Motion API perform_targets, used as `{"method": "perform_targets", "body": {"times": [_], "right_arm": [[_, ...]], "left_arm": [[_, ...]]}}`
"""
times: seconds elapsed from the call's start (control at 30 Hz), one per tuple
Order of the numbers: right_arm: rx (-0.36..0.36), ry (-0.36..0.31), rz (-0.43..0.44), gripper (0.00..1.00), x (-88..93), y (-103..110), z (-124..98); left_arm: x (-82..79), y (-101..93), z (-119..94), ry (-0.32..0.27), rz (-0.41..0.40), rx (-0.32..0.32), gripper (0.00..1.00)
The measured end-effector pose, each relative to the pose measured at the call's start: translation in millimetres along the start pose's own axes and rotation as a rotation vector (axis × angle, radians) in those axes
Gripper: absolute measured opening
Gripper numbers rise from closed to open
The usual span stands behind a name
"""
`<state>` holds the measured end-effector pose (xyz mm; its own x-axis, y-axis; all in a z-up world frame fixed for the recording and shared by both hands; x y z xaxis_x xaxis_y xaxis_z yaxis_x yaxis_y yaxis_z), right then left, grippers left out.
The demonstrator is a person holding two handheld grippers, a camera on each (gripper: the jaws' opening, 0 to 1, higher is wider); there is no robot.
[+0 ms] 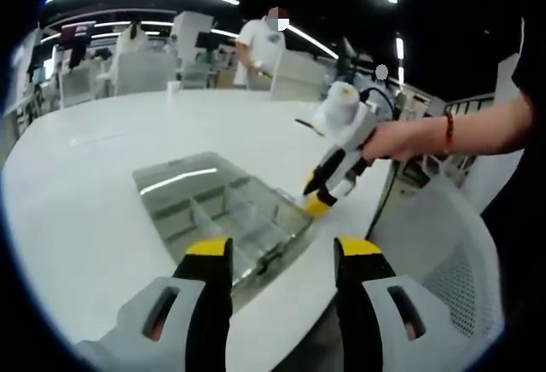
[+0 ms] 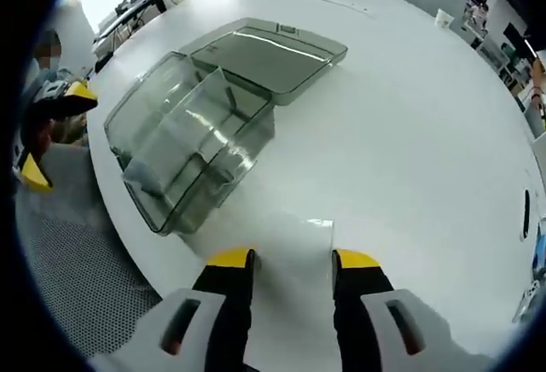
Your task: Insert the divider into the dual guide fixture by aligning both edges with the guide slots and pushing it downward to the bottom, including one-sided entry, uneven engagement, binding, and posture correction.
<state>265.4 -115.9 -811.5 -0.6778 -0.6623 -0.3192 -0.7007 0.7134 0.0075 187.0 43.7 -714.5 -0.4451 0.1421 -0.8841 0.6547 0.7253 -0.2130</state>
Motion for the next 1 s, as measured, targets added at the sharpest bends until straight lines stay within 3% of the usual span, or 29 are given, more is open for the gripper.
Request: {"method": "perform_targets", "body": {"times": [0.37,0.43,1.0], "right_arm": [[0.001,0.04,-0.008,0.32,-3.6,0.0,1.4],[0.006,0.014,0.001,0.28,-5.3,0.6,1.0],[0.019,-0.061,0.041,0.26,0.7,1.8,-1.6]], "left_arm": [[-2.2,-2.0,0.1,-0.01,0.0,0.009,0.46],[-2.5,-2.0,-0.4,-0.011,0.001,0.007,0.45],[-6.8,6.0,-4.6,-0.038,-0.024,-0.031,0.45]]}}
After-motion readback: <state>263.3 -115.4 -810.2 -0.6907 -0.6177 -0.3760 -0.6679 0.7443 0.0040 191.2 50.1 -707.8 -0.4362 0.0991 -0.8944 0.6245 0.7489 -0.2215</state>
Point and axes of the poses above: the point that each gripper's makers call its tool centre point, and the gripper's own axes: z roughly forward along the fingers, y roughly to its left, x roughly out of its underside, the point moved 1 cm from there along -z, roughly backward along the fingers, and after that the axes turned 2 degrees about z, right-handed, at the moved point
